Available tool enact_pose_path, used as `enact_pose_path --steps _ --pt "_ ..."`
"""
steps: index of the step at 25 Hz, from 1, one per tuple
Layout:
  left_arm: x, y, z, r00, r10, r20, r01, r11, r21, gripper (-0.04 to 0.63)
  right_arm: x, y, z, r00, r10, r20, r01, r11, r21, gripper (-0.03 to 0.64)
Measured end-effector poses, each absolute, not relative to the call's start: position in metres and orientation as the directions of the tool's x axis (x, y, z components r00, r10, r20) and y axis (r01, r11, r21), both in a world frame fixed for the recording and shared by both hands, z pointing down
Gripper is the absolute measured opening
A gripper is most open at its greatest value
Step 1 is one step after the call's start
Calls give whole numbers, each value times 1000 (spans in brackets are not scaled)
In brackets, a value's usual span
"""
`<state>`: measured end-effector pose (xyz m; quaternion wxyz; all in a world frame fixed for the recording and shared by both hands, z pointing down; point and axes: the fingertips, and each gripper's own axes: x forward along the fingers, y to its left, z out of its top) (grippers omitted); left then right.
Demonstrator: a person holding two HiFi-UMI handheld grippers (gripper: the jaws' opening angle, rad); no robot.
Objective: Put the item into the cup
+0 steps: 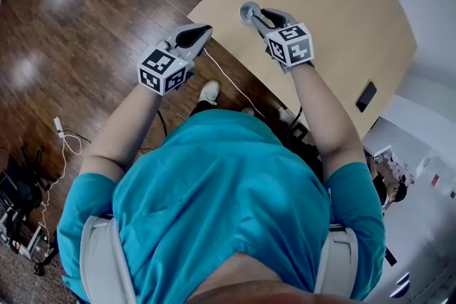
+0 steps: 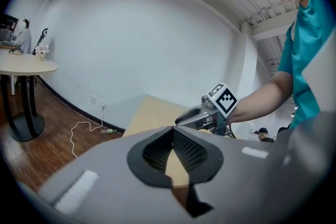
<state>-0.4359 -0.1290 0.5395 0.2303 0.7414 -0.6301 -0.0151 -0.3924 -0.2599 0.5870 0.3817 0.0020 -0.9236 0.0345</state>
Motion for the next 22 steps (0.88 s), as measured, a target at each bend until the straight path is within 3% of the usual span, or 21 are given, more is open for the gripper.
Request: enact_pose_path --steps 11,17,22 --pt "-414 -144 526 298 -926 231 -909 -201 364 5 -362 -253 546 -789 -13 614 -80 993 -81 123" --pt "-378 -139 520 412 -884 222 -875 -316 367 5 -298 -228 500 -868 -33 496 -127 979 -157 4" --pt "-331 -135 510 492 -840 227 -842 -394 368 5 -212 -210 477 -878 -73 472 -193 958 -211 2"
